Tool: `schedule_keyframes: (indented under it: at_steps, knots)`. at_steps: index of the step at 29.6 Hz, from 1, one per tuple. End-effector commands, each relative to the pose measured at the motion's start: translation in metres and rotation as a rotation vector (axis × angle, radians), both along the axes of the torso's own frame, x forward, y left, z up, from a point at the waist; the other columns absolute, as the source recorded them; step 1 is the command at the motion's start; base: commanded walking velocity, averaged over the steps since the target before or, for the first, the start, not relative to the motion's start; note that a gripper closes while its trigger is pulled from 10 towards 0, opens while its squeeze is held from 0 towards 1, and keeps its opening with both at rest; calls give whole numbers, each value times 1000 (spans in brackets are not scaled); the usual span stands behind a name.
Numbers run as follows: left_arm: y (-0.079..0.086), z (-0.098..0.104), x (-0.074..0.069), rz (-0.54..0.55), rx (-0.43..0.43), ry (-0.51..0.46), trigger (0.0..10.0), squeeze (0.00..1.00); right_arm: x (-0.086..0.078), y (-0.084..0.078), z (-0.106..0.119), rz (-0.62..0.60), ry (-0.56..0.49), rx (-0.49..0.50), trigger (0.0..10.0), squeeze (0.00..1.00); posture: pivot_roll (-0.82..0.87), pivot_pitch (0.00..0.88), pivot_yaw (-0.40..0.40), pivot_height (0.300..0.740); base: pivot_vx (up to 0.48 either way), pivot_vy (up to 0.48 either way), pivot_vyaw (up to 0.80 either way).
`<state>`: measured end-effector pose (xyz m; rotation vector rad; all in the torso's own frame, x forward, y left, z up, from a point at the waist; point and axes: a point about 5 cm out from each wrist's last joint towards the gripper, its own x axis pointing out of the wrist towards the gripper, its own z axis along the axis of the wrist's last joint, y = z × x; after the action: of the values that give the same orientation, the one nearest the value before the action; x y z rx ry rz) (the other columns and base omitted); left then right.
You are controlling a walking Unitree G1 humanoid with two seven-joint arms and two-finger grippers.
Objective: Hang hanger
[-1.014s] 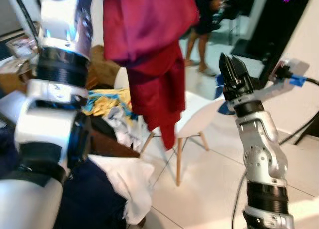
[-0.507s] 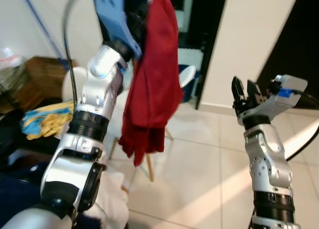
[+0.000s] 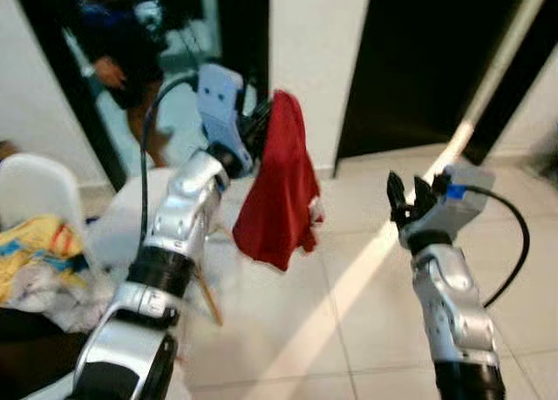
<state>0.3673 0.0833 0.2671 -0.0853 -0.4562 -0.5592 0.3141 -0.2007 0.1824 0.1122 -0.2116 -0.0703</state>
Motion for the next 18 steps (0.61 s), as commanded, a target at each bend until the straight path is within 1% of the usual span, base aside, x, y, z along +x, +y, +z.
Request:
schedule_keyframes:
  at_steps: [1,2,3,5,6,7,8,9,10,11,12,13,15,16,17,18]
  knots:
    - [3,-10,0,17,-2,46,0,0,-1,5,-19,7,72,-9,10000,0,5,134,20,740,0,0,-800]
    - [3,-18,0,28,-5,91,0,0,-2,6,-24,6,93,-23,10000,0,5,134,20,740,0,0,-800]
    - [4,-31,2,49,16,143,0,0,-2,7,-31,2,119,-49,10000,0,5,133,19,740,0,0,-800]
    - [4,-31,2,49,16,143,0,0,-2,7,-31,2,119,-49,10000,0,5,133,19,740,0,0,-800]
    - [9,-73,3,124,120,329,8784,0,-5,8,-49,-1,193,-106,10000,0,4,136,13,740,0,0,-800]
    - [9,-73,3,124,120,329,8784,0,-5,8,-49,-1,193,-106,10000,0,4,136,13,740,0,0,-800]
    - [12,-88,2,156,163,388,8784,0,-6,9,-56,2,218,-109,10000,0,4,136,13,740,0,0,-800]
    - [15,-104,0,169,187,458,10000,0,-7,10,-61,12,237,-115,10000,0,4,137,11,740,0,0,-800]
    - [15,-104,0,169,187,458,10000,0,-7,10,-61,12,237,-115,10000,0,4,137,11,740,0,0,-800]
    - [20,-121,-4,179,196,532,10000,0,-9,13,-70,28,268,-113,10000,0,1,139,6,740,0,0,-800]
    - [22,-130,-7,180,197,578,10000,0,-11,15,-75,39,287,-114,10000,0,0,139,4,740,0,0,-800]
    - [22,-130,-7,180,197,578,10000,0,-11,15,-75,39,287,-114,10000,0,0,139,4,740,0,0,-800]
    - [29,-148,-14,218,204,641,10000,0,-16,21,-90,70,343,-103,10000,0,10,141,-22,740,0,0,-800]
    - [29,-148,-14,218,204,641,10000,0,-16,21,-90,70,343,-103,10000,0,10,141,-22,740,0,0,-800]
    - [33,-153,-17,251,202,655,10000,0,-17,23,-96,83,365,-100,10000,0,14,139,-32,740,0,0,-800]
    - [39,-160,-19,293,222,675,10000,0,-19,24,-102,98,390,-97,10000,0,26,134,-58,740,0,0,-800]
